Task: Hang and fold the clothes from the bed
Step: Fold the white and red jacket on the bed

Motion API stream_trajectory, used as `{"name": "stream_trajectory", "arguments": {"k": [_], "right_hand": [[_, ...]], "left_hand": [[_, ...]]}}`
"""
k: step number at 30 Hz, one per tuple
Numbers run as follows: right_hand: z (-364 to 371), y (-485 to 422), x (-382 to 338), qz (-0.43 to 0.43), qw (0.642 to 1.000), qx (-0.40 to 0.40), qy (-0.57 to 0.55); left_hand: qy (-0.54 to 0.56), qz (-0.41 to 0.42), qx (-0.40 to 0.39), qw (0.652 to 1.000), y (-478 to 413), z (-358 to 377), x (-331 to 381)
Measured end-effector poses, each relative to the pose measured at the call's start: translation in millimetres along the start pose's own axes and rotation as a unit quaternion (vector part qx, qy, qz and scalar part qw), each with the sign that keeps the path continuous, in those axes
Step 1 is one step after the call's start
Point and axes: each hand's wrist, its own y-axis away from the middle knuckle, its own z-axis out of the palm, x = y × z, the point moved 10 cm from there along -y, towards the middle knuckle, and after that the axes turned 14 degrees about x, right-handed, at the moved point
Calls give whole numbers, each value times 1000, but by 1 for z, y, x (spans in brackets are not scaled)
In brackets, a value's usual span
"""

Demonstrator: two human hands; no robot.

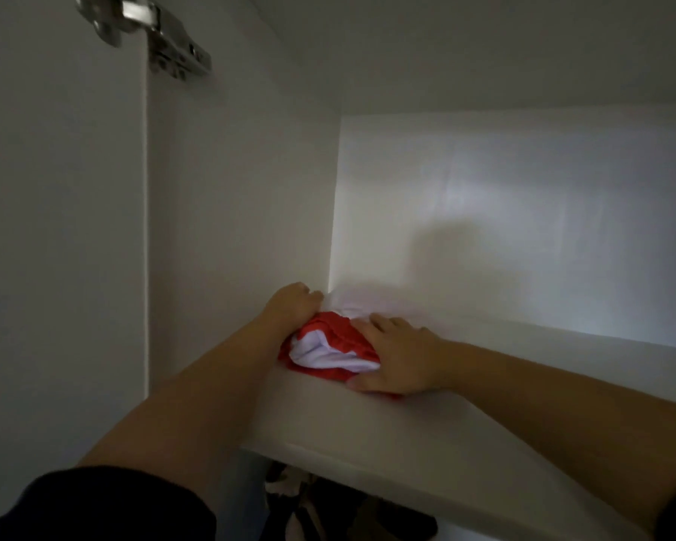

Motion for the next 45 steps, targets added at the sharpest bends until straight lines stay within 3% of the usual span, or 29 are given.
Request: {"name": "stream_trajectory", "arguments": {"k": [2,7,14,19,23,29,35,38,42,45], "right_hand": [[9,-19,12,12,1000,15,-7],[29,-69,41,24,998,56,17],[47,-125,63,-38,992,119,2],[67,-150,74,-52,982,126,131],[79,-163,85,-12,989,91,119],[82,-169,85,-11,991,101,92],[71,-155,69,-10,991,112,68],[63,-142,56,-31,991,102,77],[47,-114,47,-36,990,79,113],[19,-79,43,-8,985,89,144]], "left_hand": [[12,-6,24,1000,-9,2,-15],[-93,48,-106,989,-7,40,-39],[-213,104,-157,959,-4,59,-45],[-260,125,-167,943,-6,67,-49],[-269,137,-166,939,-8,72,-49],[-275,142,-164,937,-8,75,-49],[-261,129,-140,946,-7,70,-44],[-175,126,-90,972,-9,60,-31],[-107,175,-19,979,-1,44,0],[-96,249,70,961,12,21,35]]}}
